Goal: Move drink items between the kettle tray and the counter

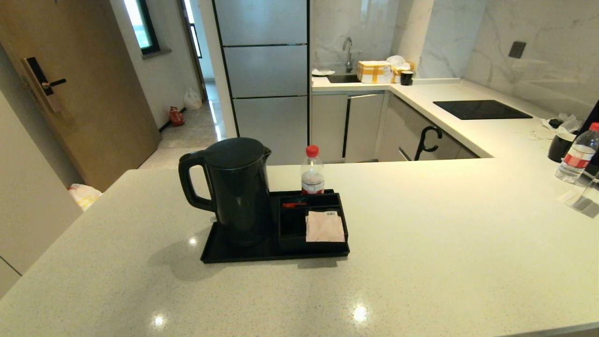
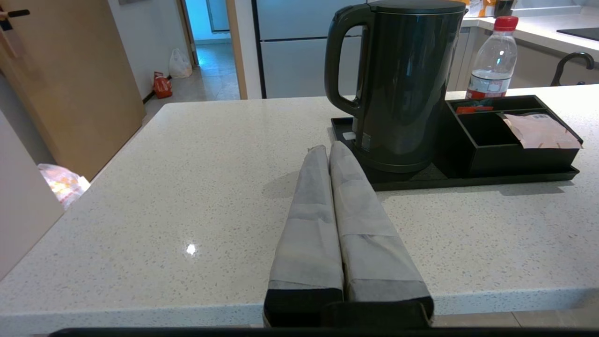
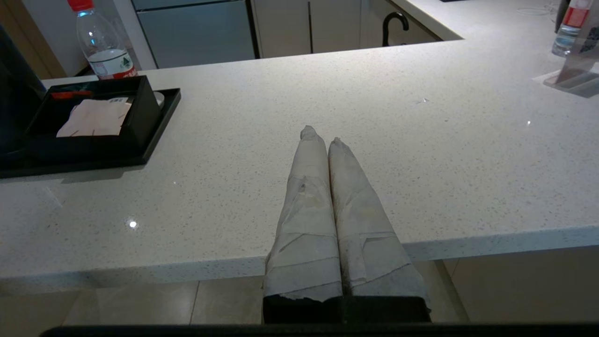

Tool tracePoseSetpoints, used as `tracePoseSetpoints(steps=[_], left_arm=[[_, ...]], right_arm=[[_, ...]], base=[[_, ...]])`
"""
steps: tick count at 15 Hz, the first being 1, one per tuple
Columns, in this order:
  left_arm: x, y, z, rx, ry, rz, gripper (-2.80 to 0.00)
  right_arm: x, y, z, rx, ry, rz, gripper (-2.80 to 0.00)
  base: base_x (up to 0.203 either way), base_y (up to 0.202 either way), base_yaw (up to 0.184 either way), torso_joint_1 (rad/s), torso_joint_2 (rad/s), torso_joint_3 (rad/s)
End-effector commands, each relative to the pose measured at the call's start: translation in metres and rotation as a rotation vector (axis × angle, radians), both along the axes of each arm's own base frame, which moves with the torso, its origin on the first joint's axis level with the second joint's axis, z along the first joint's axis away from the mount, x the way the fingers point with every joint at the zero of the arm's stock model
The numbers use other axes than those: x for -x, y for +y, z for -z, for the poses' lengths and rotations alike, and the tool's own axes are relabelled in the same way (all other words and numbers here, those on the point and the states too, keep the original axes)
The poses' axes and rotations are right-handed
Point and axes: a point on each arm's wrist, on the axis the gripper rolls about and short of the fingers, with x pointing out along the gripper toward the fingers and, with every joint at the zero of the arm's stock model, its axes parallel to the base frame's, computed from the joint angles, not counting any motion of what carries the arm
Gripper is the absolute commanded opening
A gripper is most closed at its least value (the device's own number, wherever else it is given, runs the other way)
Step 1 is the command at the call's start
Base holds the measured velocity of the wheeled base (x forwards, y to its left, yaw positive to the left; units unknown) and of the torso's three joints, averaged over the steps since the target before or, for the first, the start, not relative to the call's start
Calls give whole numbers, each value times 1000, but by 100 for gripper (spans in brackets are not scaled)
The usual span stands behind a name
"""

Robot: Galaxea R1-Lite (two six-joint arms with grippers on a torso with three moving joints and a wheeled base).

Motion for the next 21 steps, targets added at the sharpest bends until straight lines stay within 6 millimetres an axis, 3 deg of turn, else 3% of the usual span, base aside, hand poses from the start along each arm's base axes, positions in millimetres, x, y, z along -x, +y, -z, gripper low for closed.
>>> tracePoseSetpoints(steps=[1, 21], left_arm=[[-3, 0, 11, 0, 37, -1, -280], [-3, 0, 11, 0, 37, -1, -280]], right_arm=[[-2, 0, 7, 1, 27, 3, -280], [-2, 0, 8, -13, 30, 7, -280]], base=[[0, 0, 0, 0, 0, 0], [0, 0, 0, 0, 0, 0]])
